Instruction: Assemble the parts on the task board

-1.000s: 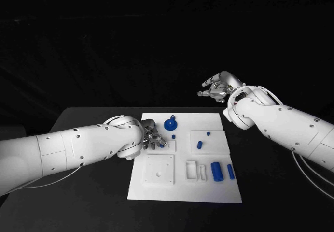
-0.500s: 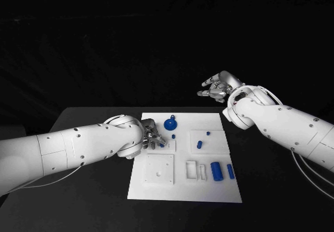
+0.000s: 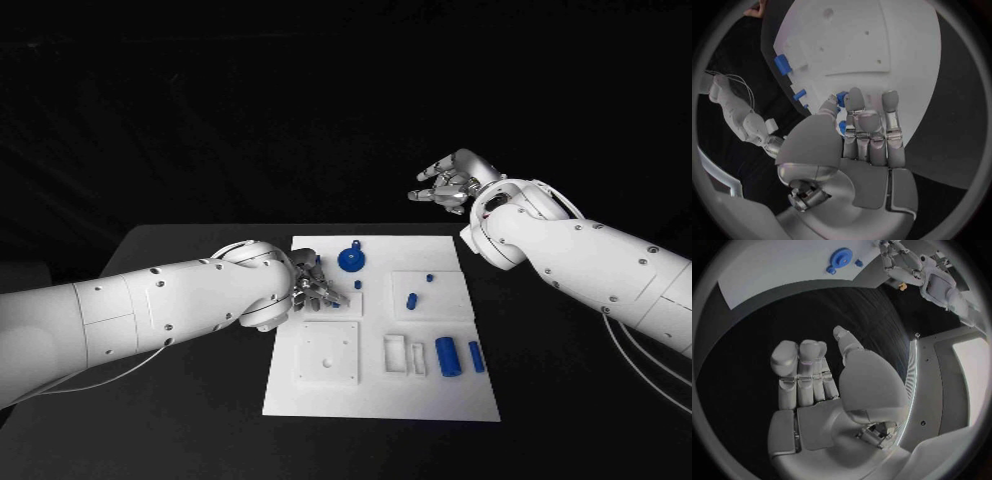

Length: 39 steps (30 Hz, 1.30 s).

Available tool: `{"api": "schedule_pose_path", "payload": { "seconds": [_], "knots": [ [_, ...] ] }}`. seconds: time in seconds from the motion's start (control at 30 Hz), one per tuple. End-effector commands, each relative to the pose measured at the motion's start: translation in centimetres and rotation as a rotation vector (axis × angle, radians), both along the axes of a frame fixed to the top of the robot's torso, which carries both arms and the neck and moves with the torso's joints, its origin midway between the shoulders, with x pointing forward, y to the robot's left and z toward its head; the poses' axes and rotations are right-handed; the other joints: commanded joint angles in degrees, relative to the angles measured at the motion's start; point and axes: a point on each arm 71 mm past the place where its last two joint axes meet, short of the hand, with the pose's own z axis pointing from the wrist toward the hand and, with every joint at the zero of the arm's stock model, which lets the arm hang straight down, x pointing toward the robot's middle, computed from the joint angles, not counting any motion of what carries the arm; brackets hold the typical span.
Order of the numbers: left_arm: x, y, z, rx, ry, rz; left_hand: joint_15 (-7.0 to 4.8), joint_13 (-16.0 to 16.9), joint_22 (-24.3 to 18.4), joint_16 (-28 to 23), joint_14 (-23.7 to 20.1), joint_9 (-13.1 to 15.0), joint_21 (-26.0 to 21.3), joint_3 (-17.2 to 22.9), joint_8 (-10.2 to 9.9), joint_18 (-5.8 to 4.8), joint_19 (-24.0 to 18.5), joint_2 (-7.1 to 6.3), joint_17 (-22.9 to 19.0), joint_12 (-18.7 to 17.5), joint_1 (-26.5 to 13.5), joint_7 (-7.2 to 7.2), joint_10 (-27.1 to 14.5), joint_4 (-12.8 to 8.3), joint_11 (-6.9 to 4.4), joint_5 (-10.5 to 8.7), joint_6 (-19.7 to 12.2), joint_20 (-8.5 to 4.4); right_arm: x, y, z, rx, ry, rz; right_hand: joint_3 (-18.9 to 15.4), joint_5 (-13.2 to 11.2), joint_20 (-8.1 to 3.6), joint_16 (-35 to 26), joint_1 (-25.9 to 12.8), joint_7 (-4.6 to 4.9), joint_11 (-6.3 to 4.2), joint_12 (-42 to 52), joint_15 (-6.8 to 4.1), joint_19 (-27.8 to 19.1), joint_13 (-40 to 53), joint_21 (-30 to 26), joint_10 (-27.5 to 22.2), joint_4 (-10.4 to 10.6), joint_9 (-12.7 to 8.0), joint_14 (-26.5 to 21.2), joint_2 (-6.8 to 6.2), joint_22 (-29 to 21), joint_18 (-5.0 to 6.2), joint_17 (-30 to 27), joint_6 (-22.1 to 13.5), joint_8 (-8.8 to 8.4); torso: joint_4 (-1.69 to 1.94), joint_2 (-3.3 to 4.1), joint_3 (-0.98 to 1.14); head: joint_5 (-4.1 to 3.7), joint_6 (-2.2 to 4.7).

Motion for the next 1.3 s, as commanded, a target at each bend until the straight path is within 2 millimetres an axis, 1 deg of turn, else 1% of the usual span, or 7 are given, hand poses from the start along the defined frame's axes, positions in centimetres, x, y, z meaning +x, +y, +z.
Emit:
{"api": "schedule_pose_path", "payload": {
  "seconds": [0.03,0.17,0.23,0.53,0.7,1.1,1.3],
  "knots": [
    [-0.2,0.0,-0.3,0.008,0.015,-0.009,0.35,0.1,1.1,-0.3,-0.2,0.4,-0.3,0.4,-0.1,-0.67,-0.1,-1.16,-0.2,-0.3,-0.4,0.19,2.8,1.8,0.09,-2.93,0.5,0.11,0.0,0.1,0.0,-0.006,0.002,0.007,0.0,0.1,0.02,-0.4,-0.3,-0.01,-0.09,-0.1,-0.02,3.4,-0.1,-0.2,0.1,0.5,0.0,0.3,-0.35,6.0,0.73,-0.1,0.2,-0.16,0.03,0.0,-0.04,-0.11,0.04],
    [-0.1,0.1,-0.3,0.0,0.011,-0.004,0.36,0.4,1.1,-0.1,-0.2,1.3,-0.4,1.1,0.0,-0.64,0.0,-2.97,0.0,-0.2,-0.7,0.28,2.8,4.8,0.14,-6.0,0.7,0.14,0.0,0.1,-0.1,-0.005,0.003,0.007,0.0,0.1,0.02,-0.4,-0.3,-0.01,-0.08,-0.1,-0.02,3.4,-0.1,-0.2,0.1,0.5,0.0,0.3,-0.32,6.0,0.73,-0.1,0.1,-0.16,0.04,0.01,-0.07,-0.19,0.07],
    [-0.1,0.2,-0.2,-0.004,0.009,0.0,0.36,0.5,1.1,0.0,-0.2,1.8,-0.5,1.0,-0.1,-0.62,0.1,-3.58,0.0,-0.2,-0.8,0.32,2.8,6.0,0.15,-6.5,0.7,0.13,-0.1,0.1,-0.2,-0.005,0.004,0.007,0.0,0.1,0.02,-0.4,-0.3,-0.01,-0.08,-0.1,-0.02,3.4,-0.1,-0.2,0.1,0.5,0.0,0.3,-0.32,6.0,0.73,-0.1,0.1,-0.16,0.02,-0.02,-0.04,-0.17,-0.08],
    [0.0,0.6,0.2,-0.053,0.008,0.023,0.22,0.4,1.1,-0.1,-0.3,2.0,-0.4,0.5,-0.2,-0.65,0.2,-4.51,-0.4,-0.2,-2.4,0.47,2.8,8.4,0.19,-6.62,0.4,-0.03,-0.2,0.1,-0.6,-0.001,0.011,0.009,0.0,0.1,0.02,-0.4,-0.3,-0.01,-0.08,-0.1,-0.02,3.4,-0.1,-0.2,0.1,0.5,0.0,0.3,-0.32,6.0,0.73,-0.1,0.1,-0.16,0.04,-0.02,-0.14,-0.57,0.32],
    [0.1,0.8,0.6,-0.1,0.018,0.042,0.06,0.1,1.1,-0.4,-0.3,1.6,-0.5,0.1,-0.2,-0.82,0.2,-5.56,-0.5,-0.4,-3.3,0.48,2.8,10.1,0.14,-6.79,0.2,-0.29,-0.2,0.2,-0.8,0.001,0.014,0.009,-0.1,0.0,0.01,-0.4,-0.5,0.0,-0.07,-0.1,-0.03,3.4,-0.1,-0.3,0.1,0.8,0.0,0.4,-0.31,6.0,0.75,-0.1,0.1,-0.16,0.1,-0.03,-0.07,-0.65,0.45],
    [1.0,1.0,2.9,-0.191,0.025,0.067,0.19,-0.6,1.0,-1.1,-0.7,-0.4,-0.8,0.4,-0.4,-0.88,-0.1,-5.14,-0.8,-1.3,-2.8,0.92,2.8,9.8,0.36,-6.77,-1.0,-0.2,-0.2,0.2,-1.0,0.003,0.021,0.008,-0.1,0.0,0.02,-0.4,-0.5,0.0,-0.07,-0.1,-0.02,3.4,-0.1,-0.4,0.1,0.9,0.0,0.4,-0.33,6.0,0.76,-0.1,0.1,-0.15,0.06,-0.04,0.05,-0.31,0.92],
    [2.6,2.4,3.4,-0.186,0.034,0.109,0.67,-0.8,1.0,-1.9,-1.3,-7.9,-1.6,1.2,-0.3,-0.53,-0.5,-2.34,-1.2,-3.6,-1.3,1.9,2.7,5.7,0.82,-5.86,-3.7,0.35,-0.1,0.1,-1.1,0.004,0.024,0.006,-0.1,0.0,0.02,-0.4,-0.5,0.0,-0.07,-0.1,-0.02,3.4,-0.1,-0.4,0.1,0.9,0.0,0.4,-0.33,6.0,0.76,-0.1,0.1,-0.15,-0.15,0.09,0.11,-0.23,1.3]
  ]
}}
